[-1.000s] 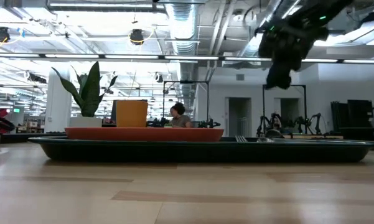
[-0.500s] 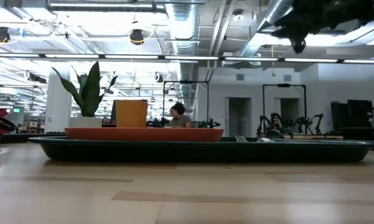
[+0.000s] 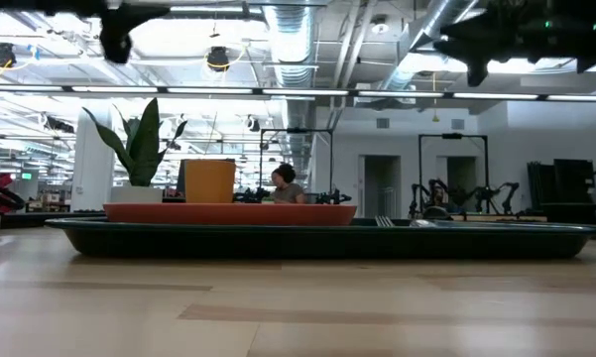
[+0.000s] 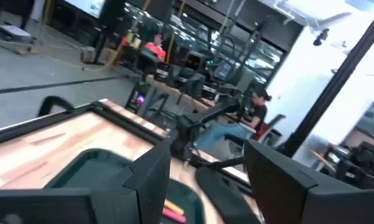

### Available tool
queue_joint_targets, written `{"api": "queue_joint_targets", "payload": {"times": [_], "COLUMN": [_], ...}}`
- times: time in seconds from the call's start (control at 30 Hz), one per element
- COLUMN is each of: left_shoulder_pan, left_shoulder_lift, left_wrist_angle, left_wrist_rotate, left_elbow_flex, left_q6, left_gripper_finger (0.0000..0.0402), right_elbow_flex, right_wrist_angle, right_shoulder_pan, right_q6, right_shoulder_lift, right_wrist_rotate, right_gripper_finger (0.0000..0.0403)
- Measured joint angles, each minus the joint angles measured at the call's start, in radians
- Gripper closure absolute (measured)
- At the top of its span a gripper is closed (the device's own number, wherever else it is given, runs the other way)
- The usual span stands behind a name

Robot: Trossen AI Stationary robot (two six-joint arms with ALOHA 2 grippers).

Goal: Pick and place plate/cup/fork/spoon on tray
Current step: Return to Home Position

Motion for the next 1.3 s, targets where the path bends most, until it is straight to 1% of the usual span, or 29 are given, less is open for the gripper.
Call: {"api": "queue_joint_targets", "payload": {"times": [0.17, 0.33, 0.43, 0.5, 0.63, 0.77, 0.93, 1.07, 1.17, 1.23, 1.3], "left_shoulder_pan": [0.0, 0.0, 0.0, 0.0, 0.0, 0.0, 0.0, 0.0, 0.001, 0.001, 0.001], "left_shoulder_lift": [-0.182, -0.317, -0.377, -0.407, -0.398, -0.404, -0.403, -0.402, -0.401, -0.401, -0.401], "left_wrist_angle": [-0.074, -0.171, -0.219, -0.222, -0.237, -0.238, -0.203, -0.124, -0.115, -0.113, -0.106], "left_wrist_rotate": [-0.051, -0.069, -0.07, -0.067, -0.039, -0.022, -0.021, -0.024, -0.041, -0.057, -0.08], "left_elbow_flex": [-0.098, -0.161, -0.19, -0.217, -0.255, -0.309, -0.367, -0.394, -0.396, -0.396, -0.396], "left_q6": [-0.004, -0.027, -0.046, -0.051, -0.052, -0.072, -0.106, -0.11, -0.093, -0.099, -0.109], "left_gripper_finger": [0.021, 0.021, 0.021, 0.021, 0.021, 0.021, 0.021, 0.021, 0.021, 0.021, 0.021], "right_elbow_flex": [-0.088, -0.128, -0.162, -0.182, -0.246, -0.309, -0.385, -0.389, -0.389, -0.387, -0.37], "right_wrist_angle": [0.166, 0.169, 0.222, 0.262, 0.387, 0.471, 0.542, 0.526, 0.554, 0.69, 0.773], "right_shoulder_pan": [0.0, 0.0, 0.003, 0.004, 0.003, 0.003, 0.003, 0.01, 0.023, 0.025, 0.01], "right_q6": [0.066, 0.076, 0.079, 0.083, 0.09, 0.117, 0.144, 0.138, 0.128, 0.208, 0.32], "right_shoulder_lift": [0.0, 0.001, 0.0, 0.002, 0.002, 0.002, 0.002, 0.002, 0.004, 0.002, -0.014], "right_wrist_rotate": [0.012, 0.034, 0.047, 0.055, 0.064, 0.105, 0.115, 0.115, 0.114, 0.084, -0.005], "right_gripper_finger": [0.0235, 0.0235, 0.0235, 0.0235, 0.0235, 0.0235, 0.0235, 0.0235, 0.0235, 0.0235, 0.0235]}}
